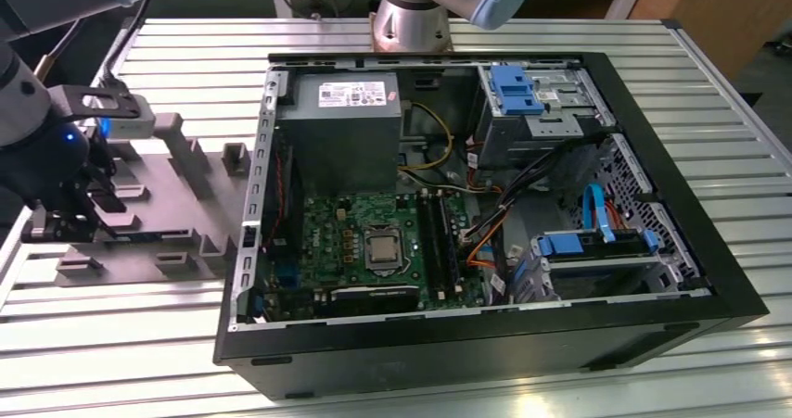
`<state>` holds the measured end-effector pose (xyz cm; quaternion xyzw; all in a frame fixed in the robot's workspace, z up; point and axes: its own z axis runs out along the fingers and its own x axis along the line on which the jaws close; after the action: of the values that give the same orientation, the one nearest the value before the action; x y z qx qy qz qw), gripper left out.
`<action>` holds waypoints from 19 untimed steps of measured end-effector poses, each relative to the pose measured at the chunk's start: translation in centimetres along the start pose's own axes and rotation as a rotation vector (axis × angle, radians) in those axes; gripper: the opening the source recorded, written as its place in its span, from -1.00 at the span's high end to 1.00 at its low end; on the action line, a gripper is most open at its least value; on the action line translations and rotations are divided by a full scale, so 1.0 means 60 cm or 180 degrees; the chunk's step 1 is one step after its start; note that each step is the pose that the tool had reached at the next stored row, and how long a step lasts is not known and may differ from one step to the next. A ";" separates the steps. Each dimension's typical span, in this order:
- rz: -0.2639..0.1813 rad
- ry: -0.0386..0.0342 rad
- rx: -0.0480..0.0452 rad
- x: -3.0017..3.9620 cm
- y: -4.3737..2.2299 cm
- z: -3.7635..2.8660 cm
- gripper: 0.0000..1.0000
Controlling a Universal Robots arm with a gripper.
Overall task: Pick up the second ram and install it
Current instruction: 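Pick up the second ram and move it above second insertion slot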
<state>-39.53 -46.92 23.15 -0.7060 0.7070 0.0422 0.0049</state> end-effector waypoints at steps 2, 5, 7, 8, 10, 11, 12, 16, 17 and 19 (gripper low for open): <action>0.0000 0.0000 0.0000 0.000 0.000 0.006 0.14; 0.0000 0.0000 0.0000 0.001 -0.001 0.015 0.14; 0.0000 0.0000 0.0000 0.001 -0.001 0.021 0.14; 0.0000 0.0000 0.0000 0.002 -0.001 0.024 0.14; 0.0000 0.0000 0.0000 0.002 -0.001 0.030 0.14; 0.0000 0.0000 0.0000 0.002 -0.002 0.033 0.14; 0.0000 0.0000 0.0000 0.002 -0.002 0.035 0.14; 0.0000 0.0000 0.0000 0.002 -0.002 0.035 0.14; 0.0000 0.0000 0.0000 0.002 -0.002 0.036 0.14; 0.0001 0.0000 0.0000 0.000 -0.002 0.039 0.14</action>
<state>-39.55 -46.75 20.80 -0.7059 0.7071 0.0422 0.0050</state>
